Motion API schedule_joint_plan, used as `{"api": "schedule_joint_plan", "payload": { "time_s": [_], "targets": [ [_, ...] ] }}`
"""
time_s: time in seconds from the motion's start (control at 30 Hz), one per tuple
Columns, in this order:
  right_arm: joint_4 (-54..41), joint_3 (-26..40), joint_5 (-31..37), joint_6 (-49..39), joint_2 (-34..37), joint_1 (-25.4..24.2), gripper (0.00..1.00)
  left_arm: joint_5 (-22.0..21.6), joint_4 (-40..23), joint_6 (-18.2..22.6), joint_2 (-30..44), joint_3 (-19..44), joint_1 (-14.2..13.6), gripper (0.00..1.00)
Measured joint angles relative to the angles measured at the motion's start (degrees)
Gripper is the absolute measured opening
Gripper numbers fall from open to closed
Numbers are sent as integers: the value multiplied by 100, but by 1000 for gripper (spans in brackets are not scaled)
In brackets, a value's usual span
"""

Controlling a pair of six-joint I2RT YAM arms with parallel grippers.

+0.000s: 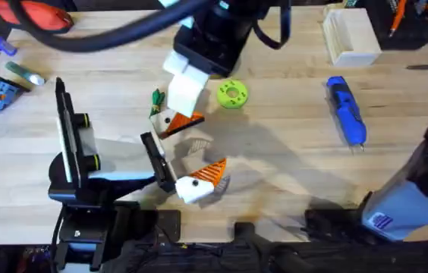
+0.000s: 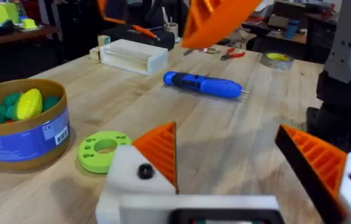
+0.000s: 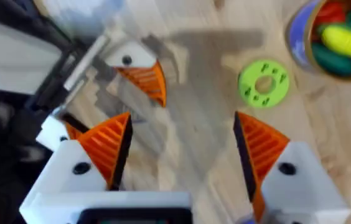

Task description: Pick up the gripper from the table and insert it into the empty holder that is missing its gripper. Then pick up a screw, insert it into the mounting hole, and use the screwdriver to tighten it. Finally, clean up the table by picking up the vegetable and placing it into the bucket.

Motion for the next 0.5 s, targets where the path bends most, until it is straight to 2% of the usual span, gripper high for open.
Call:
{"api": "schedule_joint_plan", "payload": {
  "time_s": [0.1,0.2,0.23,0.27,0.5],
  "targets": [
    [-149,-27,-24,55,-7,-93,906,0,0,0,0,-2,0,985],
    [362,-978,-59,148,-419,-328,906,-1,0,0,0,0,0,985],
    [912,-1927,-64,253,-904,-506,906,-2,0,0,0,-1,0,985],
    [1088,-2240,-65,312,-1101,-587,906,-1,0,0,0,0,0,985],
    [1673,-3670,-59,790,-2533,-1532,906,-2,0,0,2,0,0,985]
  ]
}}
